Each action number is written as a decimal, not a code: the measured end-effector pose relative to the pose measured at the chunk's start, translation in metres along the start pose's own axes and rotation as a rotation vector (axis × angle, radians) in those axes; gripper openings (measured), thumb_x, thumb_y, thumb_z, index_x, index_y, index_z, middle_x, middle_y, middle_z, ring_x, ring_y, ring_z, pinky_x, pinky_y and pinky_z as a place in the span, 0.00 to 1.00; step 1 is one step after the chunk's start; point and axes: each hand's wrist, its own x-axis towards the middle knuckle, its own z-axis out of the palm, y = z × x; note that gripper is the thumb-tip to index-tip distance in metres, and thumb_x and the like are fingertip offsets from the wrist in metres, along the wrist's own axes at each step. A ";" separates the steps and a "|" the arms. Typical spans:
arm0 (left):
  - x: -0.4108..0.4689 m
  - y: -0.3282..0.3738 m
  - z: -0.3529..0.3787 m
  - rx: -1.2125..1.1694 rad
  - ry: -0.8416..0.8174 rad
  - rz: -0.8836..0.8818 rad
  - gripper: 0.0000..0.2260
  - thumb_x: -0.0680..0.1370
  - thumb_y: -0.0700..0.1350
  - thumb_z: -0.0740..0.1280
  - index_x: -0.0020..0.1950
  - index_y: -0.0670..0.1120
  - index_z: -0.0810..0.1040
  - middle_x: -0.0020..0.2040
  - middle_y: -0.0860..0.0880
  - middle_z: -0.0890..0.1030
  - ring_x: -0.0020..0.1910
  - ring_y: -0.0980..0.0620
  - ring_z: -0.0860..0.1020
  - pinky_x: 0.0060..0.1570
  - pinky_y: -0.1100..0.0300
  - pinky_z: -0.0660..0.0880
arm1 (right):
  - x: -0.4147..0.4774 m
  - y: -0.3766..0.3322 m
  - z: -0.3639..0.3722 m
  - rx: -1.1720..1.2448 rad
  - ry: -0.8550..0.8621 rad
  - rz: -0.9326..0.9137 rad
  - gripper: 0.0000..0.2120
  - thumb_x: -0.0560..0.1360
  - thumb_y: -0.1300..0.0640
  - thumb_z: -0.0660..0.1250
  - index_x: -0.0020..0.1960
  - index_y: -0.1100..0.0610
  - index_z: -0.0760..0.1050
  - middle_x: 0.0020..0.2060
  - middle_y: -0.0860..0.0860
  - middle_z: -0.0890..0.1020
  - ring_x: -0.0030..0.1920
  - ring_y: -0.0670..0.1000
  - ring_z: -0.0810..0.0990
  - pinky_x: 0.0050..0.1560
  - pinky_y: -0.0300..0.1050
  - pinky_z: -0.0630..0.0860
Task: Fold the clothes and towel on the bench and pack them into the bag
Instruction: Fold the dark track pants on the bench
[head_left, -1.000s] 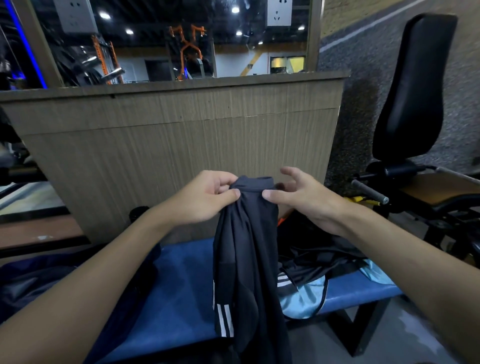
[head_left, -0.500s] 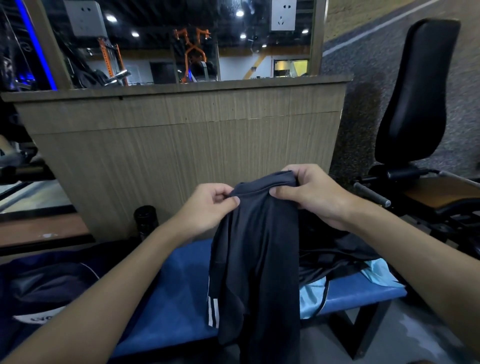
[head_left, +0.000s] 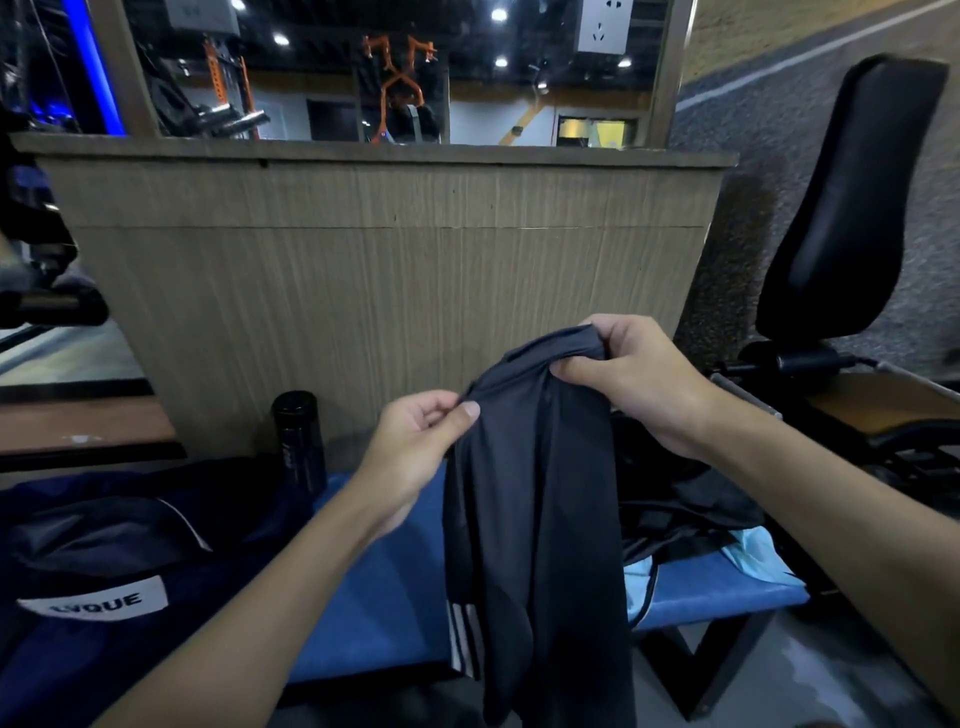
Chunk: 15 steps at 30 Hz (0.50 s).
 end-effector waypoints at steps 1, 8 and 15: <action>0.004 0.005 -0.006 -0.003 0.001 0.009 0.07 0.80 0.39 0.67 0.51 0.37 0.82 0.50 0.38 0.85 0.47 0.48 0.81 0.54 0.52 0.76 | 0.001 0.000 0.002 0.000 0.000 0.003 0.01 0.76 0.67 0.69 0.47 0.65 0.78 0.42 0.59 0.84 0.42 0.54 0.82 0.44 0.52 0.79; 0.055 0.077 -0.046 0.295 -0.036 0.152 0.04 0.80 0.40 0.68 0.48 0.43 0.83 0.42 0.46 0.86 0.40 0.54 0.82 0.42 0.63 0.79 | 0.017 -0.018 0.023 0.100 0.092 0.006 0.04 0.77 0.64 0.68 0.51 0.63 0.77 0.45 0.60 0.83 0.43 0.55 0.83 0.34 0.49 0.81; 0.177 0.140 -0.003 0.692 -0.196 0.290 0.05 0.79 0.44 0.70 0.52 0.44 0.84 0.50 0.41 0.85 0.46 0.52 0.80 0.55 0.55 0.78 | 0.073 -0.007 -0.006 0.326 0.342 0.014 0.10 0.77 0.62 0.68 0.57 0.63 0.77 0.52 0.61 0.84 0.52 0.61 0.84 0.51 0.68 0.78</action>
